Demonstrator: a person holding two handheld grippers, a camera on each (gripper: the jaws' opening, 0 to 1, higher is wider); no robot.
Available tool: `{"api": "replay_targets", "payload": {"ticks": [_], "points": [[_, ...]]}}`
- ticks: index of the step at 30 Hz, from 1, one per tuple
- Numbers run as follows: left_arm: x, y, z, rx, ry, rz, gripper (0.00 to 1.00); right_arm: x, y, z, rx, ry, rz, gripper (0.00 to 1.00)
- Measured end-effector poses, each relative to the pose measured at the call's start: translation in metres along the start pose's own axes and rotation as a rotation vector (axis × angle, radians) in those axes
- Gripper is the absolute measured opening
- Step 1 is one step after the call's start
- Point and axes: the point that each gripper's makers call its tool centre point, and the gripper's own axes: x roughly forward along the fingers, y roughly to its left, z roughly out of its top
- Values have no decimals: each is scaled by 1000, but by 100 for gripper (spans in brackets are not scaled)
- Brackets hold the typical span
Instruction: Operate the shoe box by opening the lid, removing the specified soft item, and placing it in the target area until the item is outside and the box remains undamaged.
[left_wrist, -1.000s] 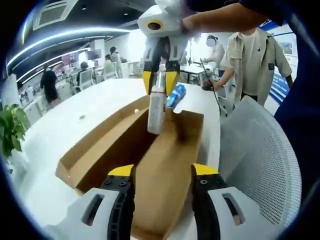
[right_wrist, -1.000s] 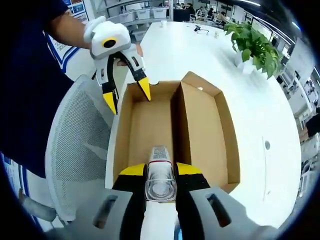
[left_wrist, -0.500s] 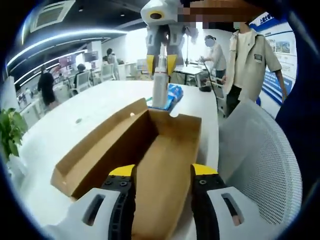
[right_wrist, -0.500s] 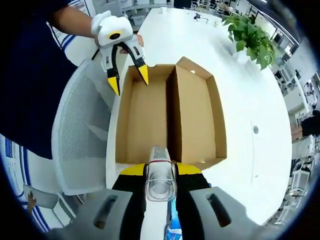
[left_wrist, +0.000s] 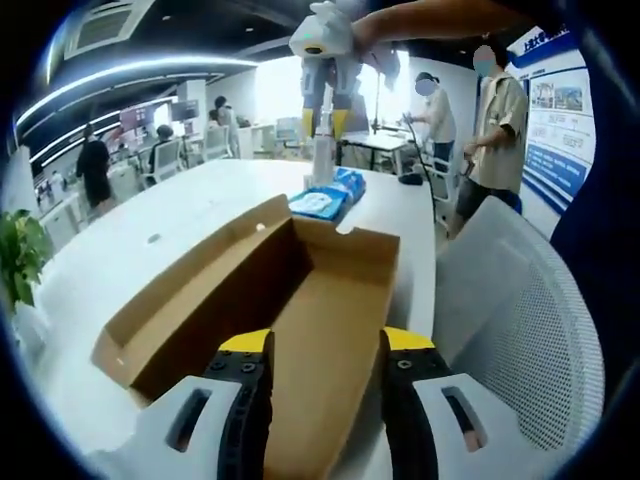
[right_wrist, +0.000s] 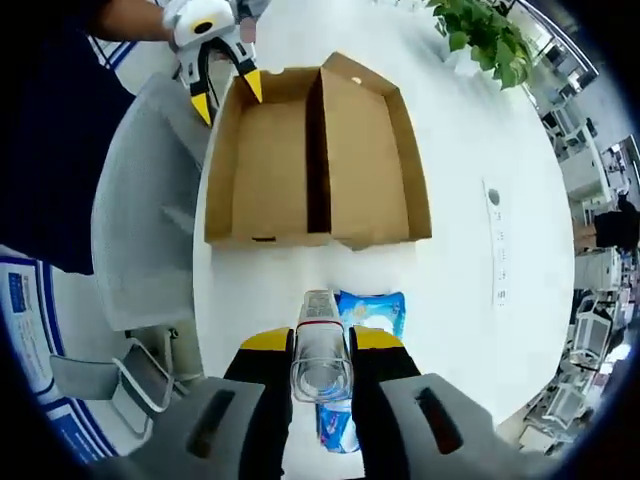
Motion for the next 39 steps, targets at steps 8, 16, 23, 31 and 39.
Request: {"api": "replay_targets", "payload": {"ticks": [8, 16, 23, 31, 39], "points": [[4, 0, 0, 2, 12, -3, 40, 18, -16, -38, 44, 48, 10, 18], [8, 1, 1, -5, 27, -2, 40, 31, -33, -69, 62, 93, 5, 18], [15, -2, 2, 8, 46, -8, 39, 37, -55, -82, 59, 113, -9, 18], [19, -2, 5, 10, 49, -9, 37, 40, -92, -95, 51, 135, -42, 18], [23, 0, 2, -4, 69, -5, 36, 44, -113, -96, 22, 166, -60, 18]]}}
